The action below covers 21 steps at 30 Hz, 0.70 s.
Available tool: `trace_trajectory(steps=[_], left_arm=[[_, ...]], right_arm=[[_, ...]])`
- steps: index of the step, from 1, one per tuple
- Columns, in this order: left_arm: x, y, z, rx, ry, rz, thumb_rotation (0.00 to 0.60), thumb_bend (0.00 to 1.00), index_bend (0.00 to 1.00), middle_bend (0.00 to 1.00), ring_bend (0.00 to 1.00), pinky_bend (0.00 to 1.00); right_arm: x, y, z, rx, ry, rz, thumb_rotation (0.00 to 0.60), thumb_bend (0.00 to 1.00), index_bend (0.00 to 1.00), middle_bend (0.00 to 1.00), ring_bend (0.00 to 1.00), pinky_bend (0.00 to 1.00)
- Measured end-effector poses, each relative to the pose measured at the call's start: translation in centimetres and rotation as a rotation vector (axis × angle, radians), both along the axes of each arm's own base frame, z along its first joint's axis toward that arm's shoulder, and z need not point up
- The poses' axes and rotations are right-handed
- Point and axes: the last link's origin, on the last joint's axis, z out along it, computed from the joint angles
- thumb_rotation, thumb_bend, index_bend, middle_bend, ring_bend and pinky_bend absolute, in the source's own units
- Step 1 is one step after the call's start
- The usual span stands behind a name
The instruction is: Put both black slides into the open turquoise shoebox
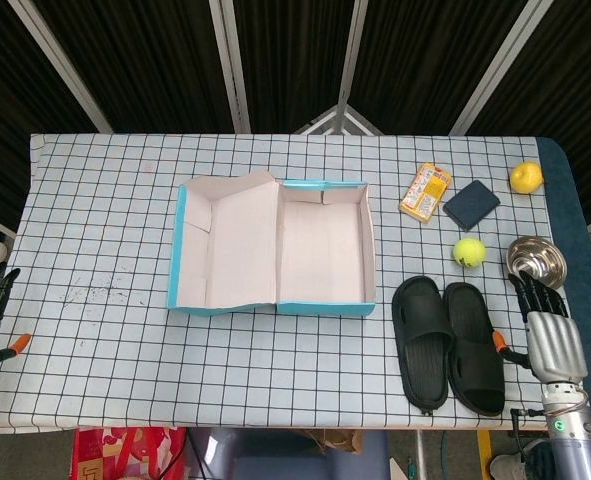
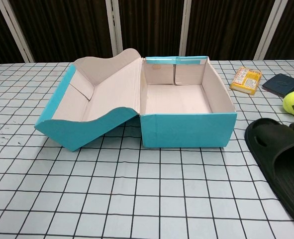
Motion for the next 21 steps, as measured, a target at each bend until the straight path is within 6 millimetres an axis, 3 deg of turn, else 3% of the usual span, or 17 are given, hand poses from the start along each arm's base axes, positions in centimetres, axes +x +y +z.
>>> trace_trajectory(steps=[11,21], left_arm=[[0.1,0.1,0.0,-0.003,-0.012,-0.004,0.600,0.28,0.09,0.00,0.00,0.09],[-0.3,0.3,0.2,0.000,-0.008,0.011,0.600,0.28,0.09,0.00,0.00,0.09]], right_arm=[[5.4,-3.7,-0.2,0.326,0.137,-0.067,0.600,0.34,0.00,0.03,0.07,0.09],[10.5,-7.5,-2.4,0.494,0.226,-0.072,0.600,0.34,0.00,0.04,0.07,0.09]])
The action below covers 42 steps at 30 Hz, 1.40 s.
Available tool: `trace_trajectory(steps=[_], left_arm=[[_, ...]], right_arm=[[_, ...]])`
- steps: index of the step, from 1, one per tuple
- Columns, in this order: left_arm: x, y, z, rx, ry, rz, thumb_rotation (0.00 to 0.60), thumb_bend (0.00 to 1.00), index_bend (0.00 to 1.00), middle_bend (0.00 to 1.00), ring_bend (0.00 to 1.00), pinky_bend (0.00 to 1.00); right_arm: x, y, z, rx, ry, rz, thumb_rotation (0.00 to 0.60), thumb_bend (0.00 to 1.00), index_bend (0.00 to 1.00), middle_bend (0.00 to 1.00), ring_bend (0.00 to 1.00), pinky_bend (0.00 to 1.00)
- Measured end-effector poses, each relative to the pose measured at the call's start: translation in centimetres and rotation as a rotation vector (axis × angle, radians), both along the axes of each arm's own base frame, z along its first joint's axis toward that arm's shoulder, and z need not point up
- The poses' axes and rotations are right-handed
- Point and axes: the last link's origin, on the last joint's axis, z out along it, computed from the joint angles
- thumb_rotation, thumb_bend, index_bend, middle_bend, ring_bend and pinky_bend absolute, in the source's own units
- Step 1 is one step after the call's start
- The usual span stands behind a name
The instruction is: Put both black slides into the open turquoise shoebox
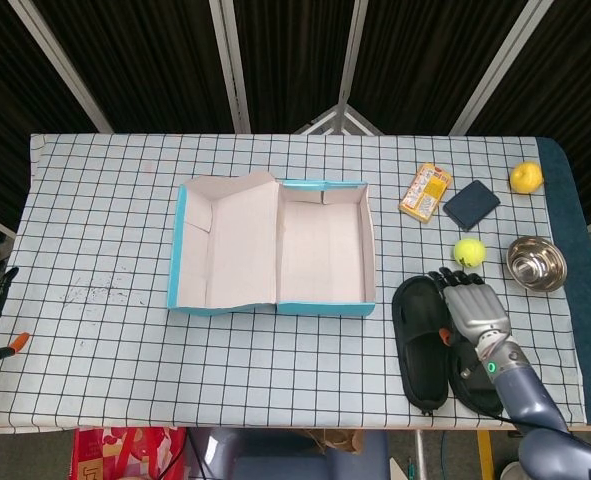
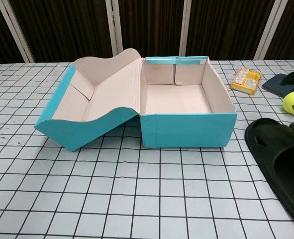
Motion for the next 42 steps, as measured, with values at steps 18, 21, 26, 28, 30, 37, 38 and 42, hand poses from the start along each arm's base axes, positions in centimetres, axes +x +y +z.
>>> trace_trajectory(steps=[18,21,26,28,30,37,38,42], left_arm=[[-0.4,0.3,0.2,0.001,-0.005,0.018,0.600,0.28,0.10,0.00,0.00,0.09],[-0.4,0.3,0.1,0.000,-0.004,0.018,0.600,0.28,0.10,0.00,0.00,0.09],[-0.3,0.3,-0.1,-0.005,0.003,0.018,0.600,0.28,0.10,0.00,0.00,0.09],[-0.3,0.3,-0.1,-0.006,0.007,0.017,0.600,0.28,0.10,0.00,0.00,0.09],[-0.3,0.4,-0.3,-0.009,0.011,0.019,0.600,0.28,0.10,0.00,0.00,0.09],[-0.3,0.4,-0.4,-0.010,0.015,0.022,0.600,0.28,0.10,0.00,0.00,0.09],[-0.3,0.4,-0.3,-0.008,0.013,0.022,0.600,0.28,0.10,0.00,0.00,0.09],[-0.4,0.5,-0.3,-0.008,0.016,0.028,0.600,0.28,0.10,0.00,0.00,0.09]], right_arm=[[0.7,-2.1,-3.3,0.082,0.114,-0.071,0.600,0.32,0.00,0.05,0.07,0.06],[0.3,-2.2,-3.4,0.079,0.142,-0.085,0.600,0.32,0.00,0.05,0.07,0.06],[0.0,-2.3,-3.6,0.072,0.188,-0.085,0.600,0.31,0.00,0.05,0.07,0.06],[-0.1,-2.3,-3.8,0.076,0.189,-0.087,0.600,0.31,0.00,0.05,0.07,0.06],[-0.1,-2.2,-3.9,0.084,0.185,-0.087,0.600,0.31,0.00,0.05,0.07,0.06],[-0.2,-2.4,-4.6,0.113,0.180,-0.088,0.600,0.31,0.00,0.05,0.07,0.06],[-0.3,-2.4,-4.7,0.115,0.182,-0.091,0.600,0.31,0.00,0.05,0.07,0.06],[-0.7,-2.7,-5.1,0.122,0.180,-0.098,0.600,0.31,0.00,0.05,0.07,0.06]])
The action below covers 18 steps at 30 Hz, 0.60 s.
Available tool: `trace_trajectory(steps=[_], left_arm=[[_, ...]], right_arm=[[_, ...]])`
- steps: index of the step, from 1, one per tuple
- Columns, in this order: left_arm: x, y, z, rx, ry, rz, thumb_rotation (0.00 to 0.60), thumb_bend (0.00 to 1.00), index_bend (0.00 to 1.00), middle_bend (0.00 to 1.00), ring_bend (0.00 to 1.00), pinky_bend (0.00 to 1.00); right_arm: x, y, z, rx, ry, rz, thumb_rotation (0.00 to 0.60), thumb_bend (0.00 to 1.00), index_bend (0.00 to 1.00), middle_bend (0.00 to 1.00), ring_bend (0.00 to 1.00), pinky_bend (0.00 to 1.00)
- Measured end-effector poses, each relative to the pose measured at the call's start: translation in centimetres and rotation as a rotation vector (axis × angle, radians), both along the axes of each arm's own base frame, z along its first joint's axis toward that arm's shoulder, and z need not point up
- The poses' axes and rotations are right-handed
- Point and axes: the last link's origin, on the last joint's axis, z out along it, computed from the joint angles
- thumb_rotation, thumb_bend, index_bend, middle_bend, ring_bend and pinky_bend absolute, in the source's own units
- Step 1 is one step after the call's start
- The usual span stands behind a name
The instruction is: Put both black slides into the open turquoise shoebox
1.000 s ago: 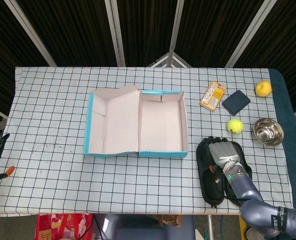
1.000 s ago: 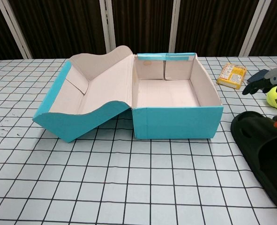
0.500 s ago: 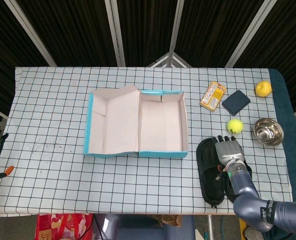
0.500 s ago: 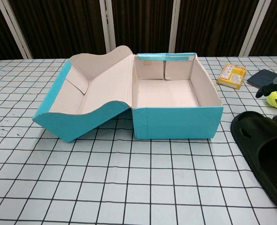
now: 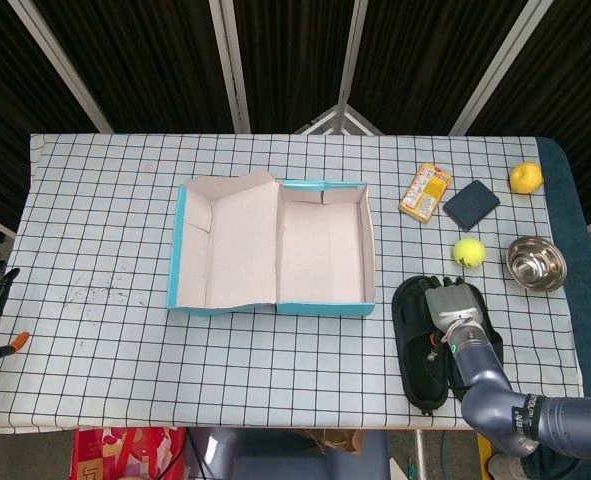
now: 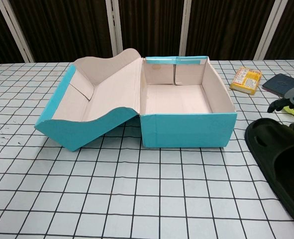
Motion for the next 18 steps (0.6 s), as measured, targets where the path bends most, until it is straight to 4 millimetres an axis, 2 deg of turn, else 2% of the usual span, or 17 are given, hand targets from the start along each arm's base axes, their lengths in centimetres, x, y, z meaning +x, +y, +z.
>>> trace_trajectory(steps=[4,15,18], left_arm=[[0.0,0.0,-0.1,-0.001,0.005,-0.001,0.600,0.28,0.10,0.00,0.00,0.09],[0.0,0.2,-0.3,-0.002,0.015,0.007,0.600,0.28,0.10,0.00,0.00,0.09],[0.0,0.2,-0.3,-0.002,0.016,0.007,0.600,0.28,0.10,0.00,0.00,0.09]], right_arm=[[-0.4,-0.5,-0.5,0.005,-0.007,0.004,0.600,0.31,0.00,0.06,0.07,0.06],[-1.0,-1.2,-1.9,0.042,-0.032,0.003,0.600,0.31,0.00,0.19,0.09,0.05],[-1.1,-1.3,-2.0,0.051,-0.034,-0.001,0.600,0.31,0.07,0.24,0.13,0.05]])
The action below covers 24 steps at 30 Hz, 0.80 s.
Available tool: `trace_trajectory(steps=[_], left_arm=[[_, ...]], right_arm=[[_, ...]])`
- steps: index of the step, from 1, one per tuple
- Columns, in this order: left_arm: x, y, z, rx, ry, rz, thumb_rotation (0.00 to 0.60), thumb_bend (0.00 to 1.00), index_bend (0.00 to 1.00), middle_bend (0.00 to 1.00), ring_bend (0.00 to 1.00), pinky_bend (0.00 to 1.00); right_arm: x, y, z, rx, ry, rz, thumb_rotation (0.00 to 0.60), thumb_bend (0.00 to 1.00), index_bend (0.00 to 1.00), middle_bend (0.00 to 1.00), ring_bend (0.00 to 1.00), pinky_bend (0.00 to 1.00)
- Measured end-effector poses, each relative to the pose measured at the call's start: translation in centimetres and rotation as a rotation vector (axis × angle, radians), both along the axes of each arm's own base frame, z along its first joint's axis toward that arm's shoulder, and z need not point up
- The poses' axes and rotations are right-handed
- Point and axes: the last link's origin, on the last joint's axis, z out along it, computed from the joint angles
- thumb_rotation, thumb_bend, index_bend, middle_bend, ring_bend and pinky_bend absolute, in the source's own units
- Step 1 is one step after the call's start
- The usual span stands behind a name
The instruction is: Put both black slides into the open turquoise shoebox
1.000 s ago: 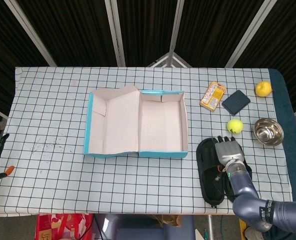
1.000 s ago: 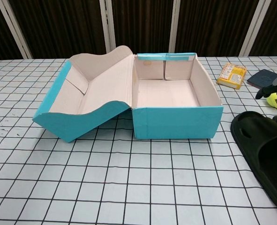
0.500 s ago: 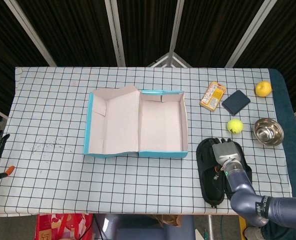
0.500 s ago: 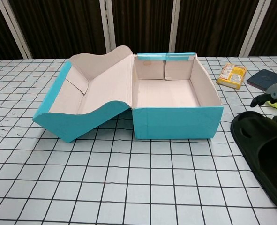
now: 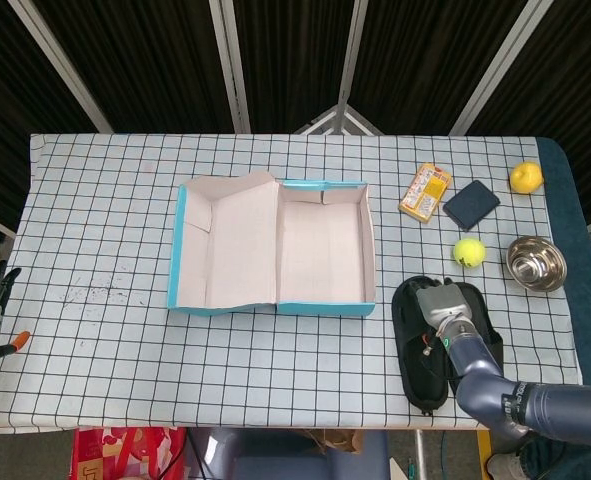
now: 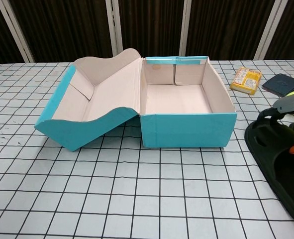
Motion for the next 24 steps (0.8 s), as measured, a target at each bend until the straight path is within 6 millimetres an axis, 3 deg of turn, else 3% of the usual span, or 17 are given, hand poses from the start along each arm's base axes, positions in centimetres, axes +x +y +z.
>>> trace_trajectory(steps=[4,8,24], left_arm=[[0.0,0.0,0.0,0.001,-0.002,0.003,0.600,0.28,0.10,0.00,0.00,0.09],[0.0,0.0,-0.1,-0.003,-0.001,0.003,0.600,0.28,0.10,0.00,0.00,0.09],[0.0,0.0,-0.1,-0.005,-0.005,0.004,0.600,0.28,0.11,0.00,0.00,0.09]], right_arm=[[-0.1,-0.2,0.0,-0.007,-0.002,0.006,0.600,0.31,0.21,0.34,0.21,0.05],[0.0,-0.2,0.2,-0.013,-0.010,0.014,0.600,0.31,0.28,0.41,0.26,0.05],[0.3,0.1,1.7,-0.015,-0.014,0.013,0.600,0.31,0.34,0.47,0.30,0.04]])
